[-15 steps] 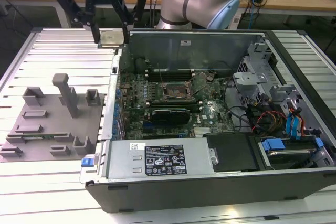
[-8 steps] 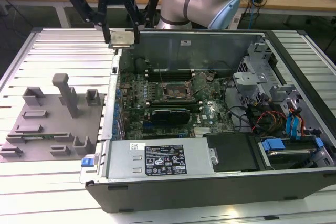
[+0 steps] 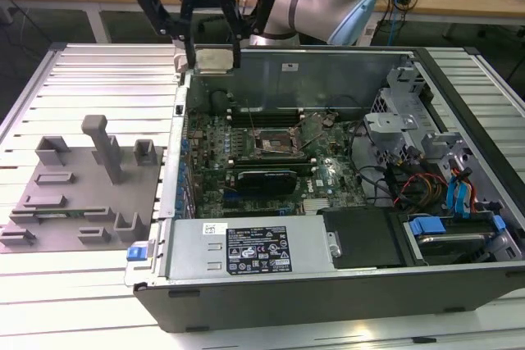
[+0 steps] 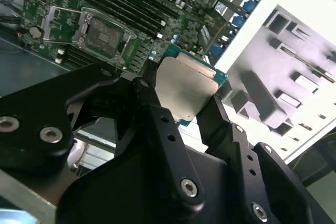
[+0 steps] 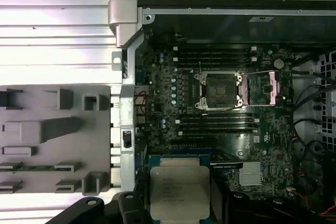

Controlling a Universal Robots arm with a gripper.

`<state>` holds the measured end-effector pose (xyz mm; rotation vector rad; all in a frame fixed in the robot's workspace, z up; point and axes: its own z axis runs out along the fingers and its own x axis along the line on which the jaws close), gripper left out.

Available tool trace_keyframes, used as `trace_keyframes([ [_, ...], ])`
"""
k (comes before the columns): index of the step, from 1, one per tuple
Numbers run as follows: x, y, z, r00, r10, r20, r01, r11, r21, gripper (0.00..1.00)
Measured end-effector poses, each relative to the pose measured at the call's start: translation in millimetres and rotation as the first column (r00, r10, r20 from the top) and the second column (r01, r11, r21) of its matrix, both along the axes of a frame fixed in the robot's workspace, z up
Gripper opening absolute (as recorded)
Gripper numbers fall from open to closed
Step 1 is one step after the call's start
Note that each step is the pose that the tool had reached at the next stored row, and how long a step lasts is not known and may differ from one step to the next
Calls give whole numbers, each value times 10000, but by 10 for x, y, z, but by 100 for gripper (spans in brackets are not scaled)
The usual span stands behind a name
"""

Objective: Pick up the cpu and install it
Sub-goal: 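Pick up the cpu and move it towards the insertion slot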

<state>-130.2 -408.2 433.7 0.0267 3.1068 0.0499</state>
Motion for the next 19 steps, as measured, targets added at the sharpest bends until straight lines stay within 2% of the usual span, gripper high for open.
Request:
trace_keyframes([
  [7,181,0,0,10000,0,0,0,10000,0,55],
  [16,534,0,-1,10000,2,-1,-2,10000,0,55],
  [19,561,-1,-1,10000,0,-1,0,10000,0,55],
])
